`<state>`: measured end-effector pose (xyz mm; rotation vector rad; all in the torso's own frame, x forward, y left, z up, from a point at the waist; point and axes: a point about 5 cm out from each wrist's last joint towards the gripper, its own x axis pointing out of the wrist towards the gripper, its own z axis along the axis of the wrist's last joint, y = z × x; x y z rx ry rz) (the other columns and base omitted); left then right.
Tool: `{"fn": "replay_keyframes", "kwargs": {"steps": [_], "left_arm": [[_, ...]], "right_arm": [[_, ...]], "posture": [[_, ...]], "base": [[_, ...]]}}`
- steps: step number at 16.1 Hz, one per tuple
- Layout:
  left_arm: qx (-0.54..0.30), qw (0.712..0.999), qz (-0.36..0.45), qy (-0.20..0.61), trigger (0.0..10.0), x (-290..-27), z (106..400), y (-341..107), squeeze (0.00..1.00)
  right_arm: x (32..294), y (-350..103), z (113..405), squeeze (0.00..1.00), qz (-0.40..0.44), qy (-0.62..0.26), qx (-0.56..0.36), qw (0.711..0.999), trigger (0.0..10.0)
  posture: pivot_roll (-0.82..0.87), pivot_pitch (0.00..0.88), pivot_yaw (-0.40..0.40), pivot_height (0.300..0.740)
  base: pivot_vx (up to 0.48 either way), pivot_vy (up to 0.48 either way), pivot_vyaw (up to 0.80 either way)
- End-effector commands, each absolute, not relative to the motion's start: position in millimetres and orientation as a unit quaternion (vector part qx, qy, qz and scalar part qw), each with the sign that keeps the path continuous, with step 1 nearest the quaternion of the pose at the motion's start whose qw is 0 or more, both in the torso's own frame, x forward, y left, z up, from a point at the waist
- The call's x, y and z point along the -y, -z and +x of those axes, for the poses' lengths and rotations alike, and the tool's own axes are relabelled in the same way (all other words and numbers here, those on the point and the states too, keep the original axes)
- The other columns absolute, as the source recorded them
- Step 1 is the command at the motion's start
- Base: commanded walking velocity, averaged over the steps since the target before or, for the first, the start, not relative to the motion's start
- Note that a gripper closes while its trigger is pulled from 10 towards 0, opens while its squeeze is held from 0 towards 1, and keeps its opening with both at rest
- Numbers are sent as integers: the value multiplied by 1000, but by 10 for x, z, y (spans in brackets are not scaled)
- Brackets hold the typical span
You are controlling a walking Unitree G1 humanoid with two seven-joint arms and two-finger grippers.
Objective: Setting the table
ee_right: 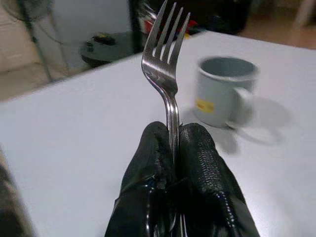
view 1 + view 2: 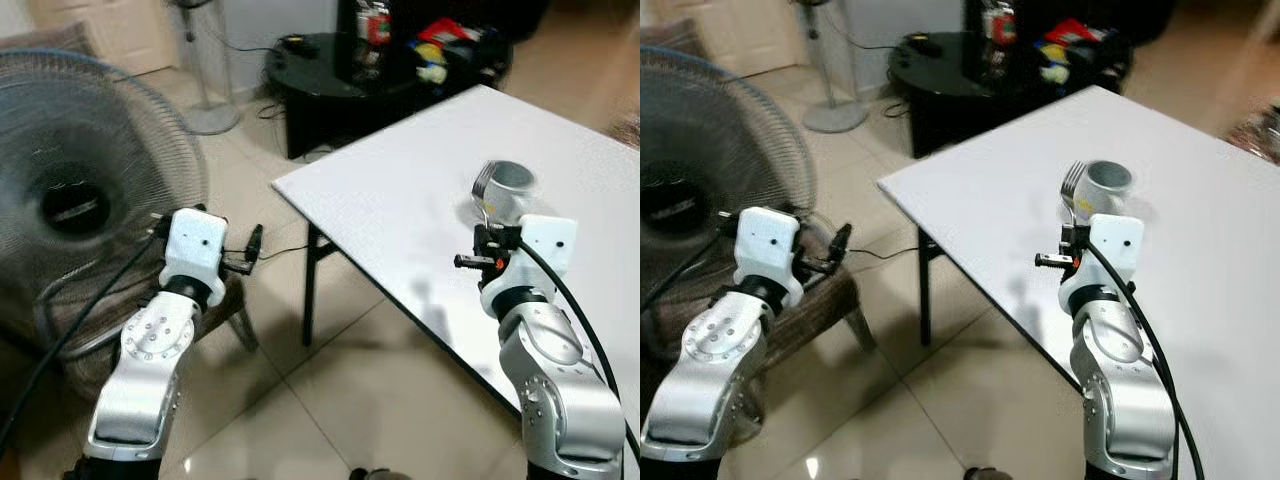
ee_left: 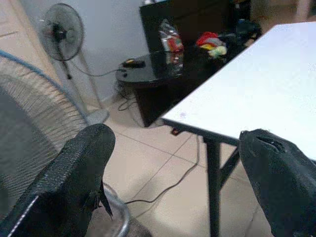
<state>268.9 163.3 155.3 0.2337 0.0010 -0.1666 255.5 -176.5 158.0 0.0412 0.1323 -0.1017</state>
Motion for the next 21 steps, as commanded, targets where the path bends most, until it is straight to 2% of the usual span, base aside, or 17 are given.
{"fn": "replay_keyframes", "kwargs": {"steps": [1,3,7,15,17,19,21], "left_arm": [[-3,990,115,77,10000,-1679,2716,-1564,0],[-8,992,114,54,10000,-1742,2743,-1546,0],[-9,991,122,56,10000,-1741,2743,-1550,0],[-9,989,126,82,10000,-1733,2802,-1569,0],[0,985,123,116,10000,-1615,2811,-1622,0],[-11,989,115,98,10000,-1653,2806,-1581,0],[-6,990,105,98,10000,-1631,2782,-1608,0]], "right_arm": [[1771,-1579,2556,0,27,54,-69,996,10000],[1753,-1587,2567,0,17,50,-69,996,10000],[1719,-1563,2569,0,21,47,-77,996,10000],[1720,-1495,2522,0,40,66,-93,993,10000],[1719,-1513,2519,0,40,67,-90,993,10000],[1711,-1526,2544,0,24,67,-86,994,10000],[1699,-1512,2559,0,-1,45,-91,995,10000]], "posture": [[58,0,12,740],[63,0,17,740],[68,0,12,740],[46,0,51,740],[51,0,51,740],[49,0,60,740],[61,0,40,740]], "base": [[0,330,-800],[0,366,-800],[0,366,-800],[0,365,-800],[0,354,-800],[0,0,-800],[0,0,0]]}}
